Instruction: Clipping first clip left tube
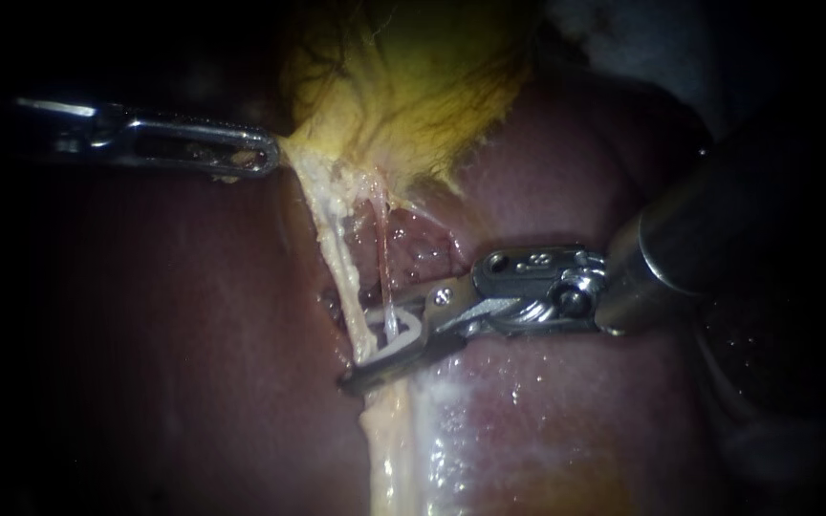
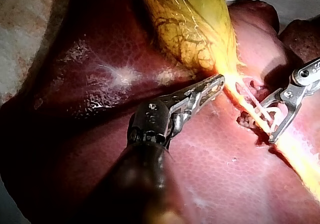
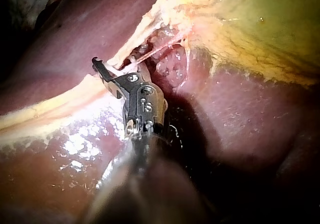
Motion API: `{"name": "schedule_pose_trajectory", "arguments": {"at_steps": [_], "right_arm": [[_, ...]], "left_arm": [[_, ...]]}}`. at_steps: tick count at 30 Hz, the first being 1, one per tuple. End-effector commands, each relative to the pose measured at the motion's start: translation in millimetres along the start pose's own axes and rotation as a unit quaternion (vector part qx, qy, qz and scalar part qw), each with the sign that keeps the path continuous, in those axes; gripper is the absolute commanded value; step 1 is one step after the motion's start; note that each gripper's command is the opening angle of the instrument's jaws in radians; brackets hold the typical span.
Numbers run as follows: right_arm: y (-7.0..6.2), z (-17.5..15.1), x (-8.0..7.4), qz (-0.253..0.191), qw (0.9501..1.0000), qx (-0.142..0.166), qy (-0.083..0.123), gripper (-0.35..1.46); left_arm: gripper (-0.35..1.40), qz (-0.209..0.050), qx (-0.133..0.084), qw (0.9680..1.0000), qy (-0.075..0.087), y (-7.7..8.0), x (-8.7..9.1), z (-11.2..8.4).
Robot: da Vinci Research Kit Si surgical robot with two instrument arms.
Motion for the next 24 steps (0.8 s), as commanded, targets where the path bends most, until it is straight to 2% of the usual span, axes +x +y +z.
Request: {"name": "schedule_pose_trajectory", "arguments": {"at_steps": [1, 9, 19, 24], "right_arm": [[0.0, 0.0, 0.0, 0.0, 1.0, 0.0, 0.0, 0.55], [0.5, -1.5, -0.6, 0.0, 1.0, 0.003, -0.001, 0.55], [2.0, -4.7, -2.2, 0.003, 0.9999, -0.009, 0.005, 0.57], [2.1, -6.4, -2.3, 0.004, 0.9999, -0.011, 0.007, 0.58]], "left_arm": [[-0.35, 0.0, 0.0, 1.0, 0.0, 0.0, 0.0, 0.0], [-0.35, 0.0, 0.0, 1.0, 0.0, 0.0, 0.0, 0.0], [-0.35, 0.0, 0.0, 1.0, 0.0, 0.0, 0.0, 0.0], [-0.35, 0.0, 0.0, 1.0, 0.0, 0.0, 0.0, -0.1]]}}
